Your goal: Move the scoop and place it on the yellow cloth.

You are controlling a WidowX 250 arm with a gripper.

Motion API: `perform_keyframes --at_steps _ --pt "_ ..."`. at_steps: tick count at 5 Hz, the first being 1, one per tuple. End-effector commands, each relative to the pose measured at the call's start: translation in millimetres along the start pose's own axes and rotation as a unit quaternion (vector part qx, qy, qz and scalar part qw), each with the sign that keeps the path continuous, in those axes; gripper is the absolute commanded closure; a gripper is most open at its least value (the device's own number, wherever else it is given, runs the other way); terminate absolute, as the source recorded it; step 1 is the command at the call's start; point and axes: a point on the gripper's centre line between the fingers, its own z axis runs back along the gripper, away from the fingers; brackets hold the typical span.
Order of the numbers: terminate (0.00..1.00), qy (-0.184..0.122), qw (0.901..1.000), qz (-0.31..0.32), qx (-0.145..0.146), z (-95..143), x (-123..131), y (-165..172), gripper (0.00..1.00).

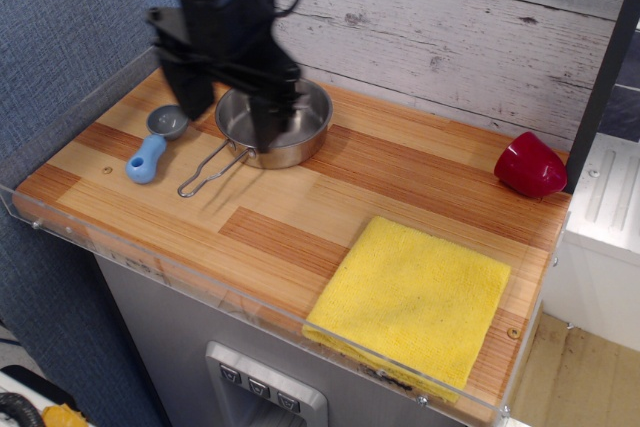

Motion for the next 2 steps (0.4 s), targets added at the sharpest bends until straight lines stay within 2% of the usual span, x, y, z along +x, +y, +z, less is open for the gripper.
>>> perform_keyframes --at_steps 1,2 --pt "0.00 -0.006 0.9999 0.012 -0.002 -10.8 -4.5 51.2 0.00" --pt "0.00 0.004 0.9996 0.027 0.004 -22.0 -9.7 82.3 0.00"
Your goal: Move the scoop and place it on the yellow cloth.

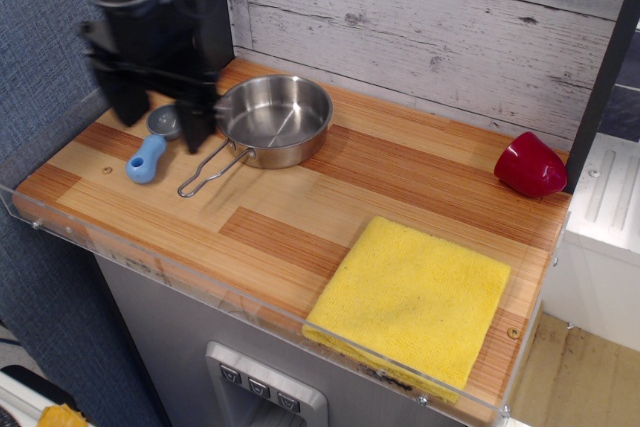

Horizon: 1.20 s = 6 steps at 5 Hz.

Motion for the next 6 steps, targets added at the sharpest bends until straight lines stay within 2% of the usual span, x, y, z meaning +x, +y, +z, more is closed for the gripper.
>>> perform_keyframes --at_steps 1,2,3,5,6 --pt "0.00 0.002 0.9997 0.011 0.019 -13.3 -1.8 56.2 0.00" --pt "0.00 0.009 0.9997 0.009 0.020 -26.5 -3.2 69.7 0.00" --pt "0.00 0.019 0.9998 0.001 0.007 -45.3 1.7 72.0 0.00" --pt "0.00 0.014 0.9999 0.000 -0.007 -60.2 21.6 55.0 0.00" --pt "0.00 0.028 0.9996 0.003 0.001 -73.3 26.5 49.7 0.00"
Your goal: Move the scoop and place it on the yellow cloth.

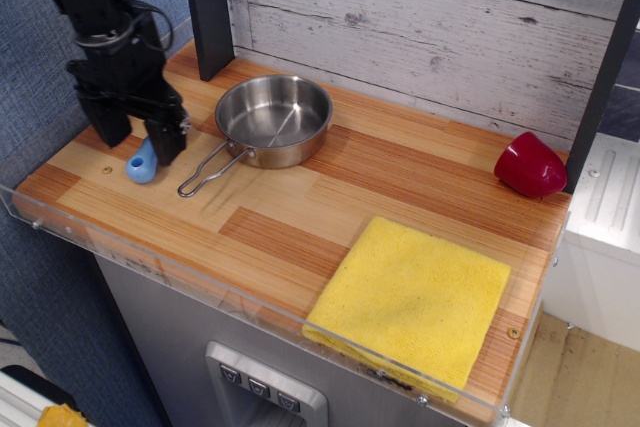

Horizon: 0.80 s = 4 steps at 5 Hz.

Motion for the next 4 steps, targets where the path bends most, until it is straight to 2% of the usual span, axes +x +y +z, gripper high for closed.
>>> perform_keyframes --at_steps 1,2,3,4 --pt "0.00 0.007 0.9997 -0.003 0.023 -14.5 10.3 -0.5 0.00" --pt "0.00 0.020 0.9993 -0.005 0.032 -25.7 4.6 -1.2 0.00" --pt "0.00 0.029 0.9989 0.002 0.037 -33.5 -4.0 -0.5 1.00" --pt "0.00 0.016 0.9992 0.004 0.037 -24.8 -2.7 -2.6 1.00"
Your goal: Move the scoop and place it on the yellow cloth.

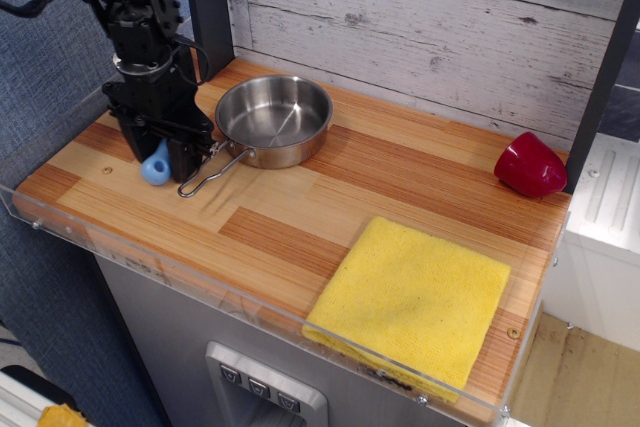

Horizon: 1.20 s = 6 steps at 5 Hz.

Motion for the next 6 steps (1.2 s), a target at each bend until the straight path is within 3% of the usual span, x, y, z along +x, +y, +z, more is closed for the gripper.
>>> perform_keyframes --at_steps 1,2,3,4,5,6 --pt "0.00 -0.013 0.9999 0.008 0.001 14.8 -5.1 -0.5 1.00" --pt "0.00 -0.017 0.9992 0.031 0.015 64.9 -7.2 -13.4 1.00" --pt "0.00 -0.039 0.9984 0.038 0.009 120.8 -8.1 -56.1 1.00" --pt "0.00 -0.066 0.9970 -0.008 -0.039 151.5 -5.6 -97.0 1.00" --pt "0.00 -0.052 0.9932 -0.076 -0.071 127.8 -5.6 -148.2 1.00" --pt "0.00 -0.026 0.9884 -0.128 -0.077 91.8 -18.9 -202.9 1.00"
